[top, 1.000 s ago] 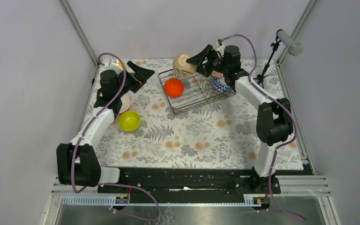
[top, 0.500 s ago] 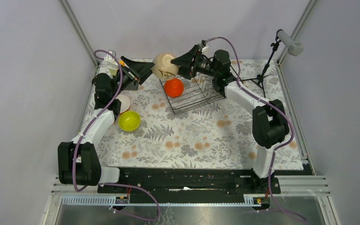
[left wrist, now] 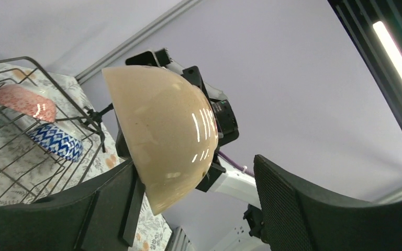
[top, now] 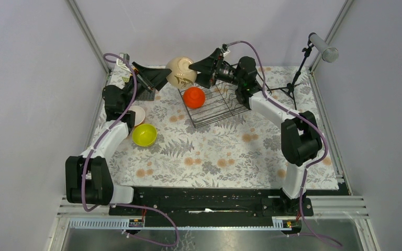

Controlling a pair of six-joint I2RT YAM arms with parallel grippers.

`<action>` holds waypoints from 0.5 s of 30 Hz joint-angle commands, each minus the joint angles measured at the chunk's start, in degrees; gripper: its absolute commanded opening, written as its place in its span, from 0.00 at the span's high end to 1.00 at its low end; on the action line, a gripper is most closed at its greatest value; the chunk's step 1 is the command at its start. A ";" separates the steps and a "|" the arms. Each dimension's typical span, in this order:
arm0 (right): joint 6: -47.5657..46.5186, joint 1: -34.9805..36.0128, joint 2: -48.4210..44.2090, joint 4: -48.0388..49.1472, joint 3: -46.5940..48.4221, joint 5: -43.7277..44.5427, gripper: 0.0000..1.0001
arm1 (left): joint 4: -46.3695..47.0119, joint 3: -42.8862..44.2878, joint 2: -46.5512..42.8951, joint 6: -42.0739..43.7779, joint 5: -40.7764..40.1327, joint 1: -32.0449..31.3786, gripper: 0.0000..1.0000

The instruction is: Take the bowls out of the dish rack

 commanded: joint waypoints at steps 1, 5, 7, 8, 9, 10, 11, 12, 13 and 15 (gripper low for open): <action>6.28 1.06 -0.25 11.53 3.32 -0.98 0.41 | 12.68 0.96 1.39 -5.21 3.08 -0.13 0.25; 9.90 1.31 1.44 15.13 3.62 -1.08 0.39 | 15.67 1.66 2.82 -7.29 4.26 -0.43 0.40; 10.53 1.39 1.93 15.81 3.75 -1.23 0.38 | 17.95 1.76 3.60 -9.03 4.39 -0.45 0.50; 10.54 1.48 2.11 15.72 3.84 -1.42 0.37 | 19.79 1.82 4.04 -9.95 4.34 -0.45 0.57; 10.54 1.55 2.31 15.64 3.99 -1.70 0.36 | 21.02 2.01 4.56 -10.78 4.26 -0.49 0.65; 10.54 1.70 2.48 15.45 4.12 -2.01 0.35 | 22.31 2.18 5.06 -11.61 4.24 -0.53 0.74; 10.54 1.81 2.64 15.49 4.23 -2.06 0.33 | 23.68 2.41 5.58 -12.37 4.24 -0.61 0.83; 10.50 1.91 2.74 15.50 4.21 -2.07 0.31 | 24.62 2.66 6.06 -13.01 4.29 -0.70 0.93; 10.29 1.95 2.78 15.49 4.23 -2.18 0.27 | 25.32 2.86 6.43 -13.49 4.32 -0.79 1.00; 9.40 1.95 2.74 15.48 4.28 -2.10 0.12 | 26.27 3.16 6.74 -13.87 4.60 -0.79 1.00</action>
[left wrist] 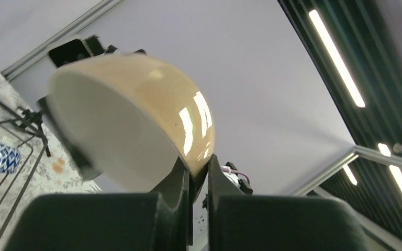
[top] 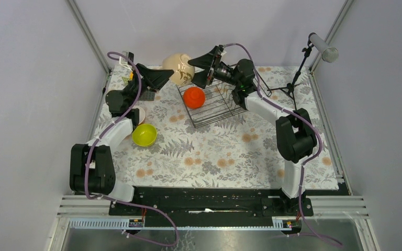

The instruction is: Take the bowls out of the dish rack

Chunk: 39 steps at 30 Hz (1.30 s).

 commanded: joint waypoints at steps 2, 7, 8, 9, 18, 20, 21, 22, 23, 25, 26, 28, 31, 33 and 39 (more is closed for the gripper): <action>-6.44 1.14 -1.04 4.15 2.65 -1.52 0.01 | 5.37 3.14 -0.05 1.76 1.87 0.32 1.00; -12.76 0.71 -2.20 -2.24 1.81 -0.97 0.00 | -8.04 3.90 -3.53 10.73 3.05 0.34 1.00; -15.24 0.52 -2.91 -4.65 1.51 -0.53 0.00 | -12.81 4.14 -4.65 13.34 3.06 0.38 1.00; -18.06 0.29 -3.63 -8.13 1.32 -0.03 0.00 | -18.64 4.43 -5.91 18.27 2.65 0.38 1.00; -47.06 -0.63 -9.16 -43.76 4.56 11.32 0.00 | -73.71 9.18 -15.13 52.23 -14.12 0.37 1.00; -51.63 -0.64 -9.97 -48.84 4.99 14.72 0.00 | -80.80 9.74 -16.07 56.19 -18.96 0.32 1.00; -53.68 -0.64 -10.25 -50.86 5.38 15.99 0.00 | -83.25 9.87 -16.16 57.72 -20.79 0.18 1.00; -55.53 -0.65 -10.36 -52.35 5.78 17.01 0.00 | -85.05 10.10 -16.05 59.40 -22.28 0.13 1.00; -57.08 -0.65 -10.33 -55.15 6.31 17.82 0.00 | -86.87 10.48 -15.51 61.16 -23.49 0.08 1.00; -59.21 -0.58 -10.54 -57.89 6.97 18.79 0.00 | -89.00 11.36 -13.86 64.38 -26.15 -0.66 1.00; -59.95 -0.52 -10.72 -58.23 7.04 19.25 0.00 | -90.19 12.14 -12.70 66.08 -27.86 -1.24 1.00; -61.51 -0.30 -11.28 -59.69 7.29 20.87 0.00 | -92.13 14.02 -10.15 69.55 -31.70 -2.99 1.00; -65.06 0.12 -11.73 -62.42 8.50 23.25 0.00 | -95.59 17.65 -4.81 74.84 -36.09 -5.76 1.00; -67.09 0.35 -11.75 -64.35 9.48 24.52 0.00 | -98.40 20.94 -0.59 77.99 -38.43 -7.44 1.00; -69.31 0.37 -12.48 -65.38 9.72 25.96 0.00 | -102.99 27.67 8.89 83.63 -44.86 -10.45 1.00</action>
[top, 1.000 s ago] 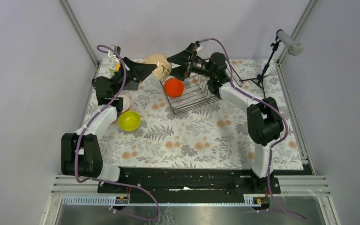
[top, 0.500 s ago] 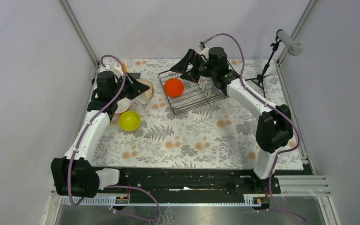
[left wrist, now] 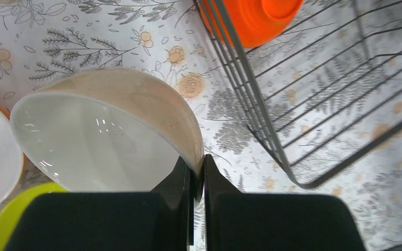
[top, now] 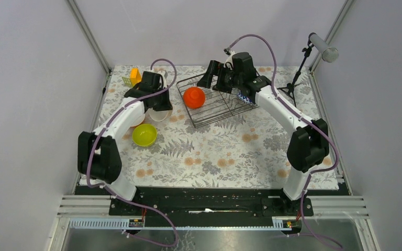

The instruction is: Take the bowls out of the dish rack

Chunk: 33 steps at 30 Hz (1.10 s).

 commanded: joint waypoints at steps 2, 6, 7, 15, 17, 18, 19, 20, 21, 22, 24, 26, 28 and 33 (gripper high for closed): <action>-4.67 0.52 -4.40 -1.92 2.79 3.70 0.00 | -2.34 7.71 5.05 7.68 -8.18 -1.09 1.00; -6.98 0.48 -4.73 -3.86 3.32 7.55 0.00 | -4.87 11.08 9.83 8.44 -11.34 -1.31 1.00; -7.61 0.51 -4.67 -4.44 3.51 8.93 0.00 | -5.44 11.71 10.82 8.53 -11.71 -1.37 1.00; -11.46 0.50 -3.60 -5.87 5.41 14.52 0.00 | -9.07 14.42 17.93 7.89 -13.89 -1.76 1.00; -12.07 0.52 -3.60 -5.92 5.32 14.76 0.00 | -9.13 14.22 18.89 7.91 -14.29 -1.80 1.00; -12.55 0.49 -3.61 -5.88 5.27 15.04 0.00 | -9.18 14.13 19.40 8.12 -14.42 -1.79 1.00; -13.06 0.48 -3.64 -5.87 5.11 15.59 0.00 | -9.70 14.31 19.86 8.20 -15.05 -1.86 1.00; -13.82 0.46 -3.71 -5.87 4.89 16.58 0.00 | -10.47 14.65 20.37 8.13 -15.97 -1.92 1.00; -14.87 0.47 -3.71 -5.87 4.76 17.63 0.00 | -11.33 14.98 20.76 8.07 -17.05 -1.85 1.00; -16.12 0.44 -3.55 -5.83 4.73 18.86 0.00 | -12.33 15.24 21.07 7.92 -17.95 -1.92 1.00; -18.97 0.44 -2.86 -6.24 5.07 21.34 0.00 | -13.79 15.36 21.13 7.32 -20.07 -1.90 1.00; -23.03 0.34 -1.67 -6.74 5.74 24.11 0.00 | -14.82 14.92 20.80 6.51 -21.50 -1.83 1.00; -26.49 -0.14 0.27 -7.57 6.67 25.88 0.00 | -15.50 14.09 20.21 5.45 -22.46 -1.91 1.00; -29.80 -4.16 4.29 -8.68 8.54 22.30 0.00 | -15.82 12.98 19.63 3.92 -22.03 -1.90 0.94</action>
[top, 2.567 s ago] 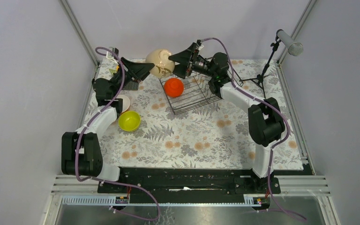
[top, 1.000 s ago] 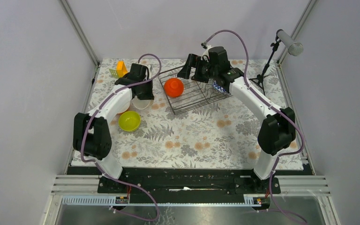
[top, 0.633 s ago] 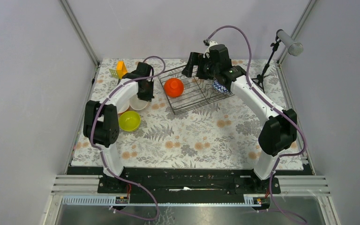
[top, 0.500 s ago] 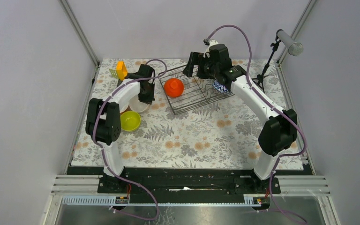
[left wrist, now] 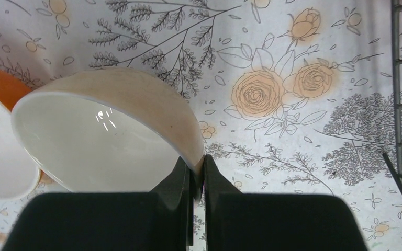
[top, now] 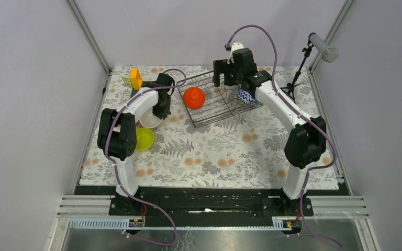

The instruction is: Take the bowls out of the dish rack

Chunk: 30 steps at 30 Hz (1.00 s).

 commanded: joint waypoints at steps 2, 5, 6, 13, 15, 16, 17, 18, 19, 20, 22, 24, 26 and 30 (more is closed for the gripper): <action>-6.72 -4.73 4.41 -1.07 3.77 -0.25 0.00 | -0.79 0.63 -1.54 -2.07 -2.65 0.26 0.82; -10.38 -5.27 6.40 -1.31 5.60 1.56 0.00 | -0.59 1.32 -2.25 -2.62 -0.89 0.21 0.68; -11.25 -5.27 7.13 -1.80 6.24 2.18 0.00 | -0.61 1.61 -2.52 -2.87 -0.41 0.27 0.64; -13.48 -6.15 8.54 -4.48 6.92 4.53 0.00 | 0.58 1.43 -7.33 -6.17 3.08 0.21 0.44; -15.47 -6.15 8.83 -4.50 6.72 5.62 0.00 | 1.69 0.45 -9.36 -7.33 4.02 0.29 0.40; -16.17 -6.21 9.31 -4.50 6.90 6.45 0.00 | 2.14 -0.08 -10.30 -7.84 4.49 0.20 0.40; -17.52 -6.17 9.81 -4.27 7.10 7.01 0.00 | 2.56 -0.49 -11.19 -8.32 4.75 0.15 0.38; -19.19 -6.16 10.26 -3.73 7.21 7.57 0.00 | 2.88 -0.87 -12.21 -8.89 5.22 0.13 0.37; -20.92 -6.15 10.78 -2.52 7.28 8.19 0.00 | 3.22 -1.31 -13.15 -9.42 5.81 0.15 0.37; -22.94 -6.22 11.58 -1.77 7.74 8.30 0.00 | 3.65 -1.90 -14.31 -9.99 6.33 0.05 0.37; -26.99 -6.49 13.50 -0.99 9.54 6.34 0.00 | 5.12 -4.08 -16.95 -11.40 7.96 -0.13 0.36; -33.87 -6.75 15.47 -0.96 11.66 1.60 0.00 | 7.06 -6.75 -19.83 -12.95 10.35 -0.28 0.35; -38.42 -6.77 16.99 -0.99 13.38 0.17 0.00 | 8.62 -9.36 -22.46 -14.28 12.76 -0.59 0.34; -44.13 -6.78 20.17 -4.05 18.77 -0.17 0.00 | 10.62 -13.90 -26.59 -15.50 14.11 -1.02 0.27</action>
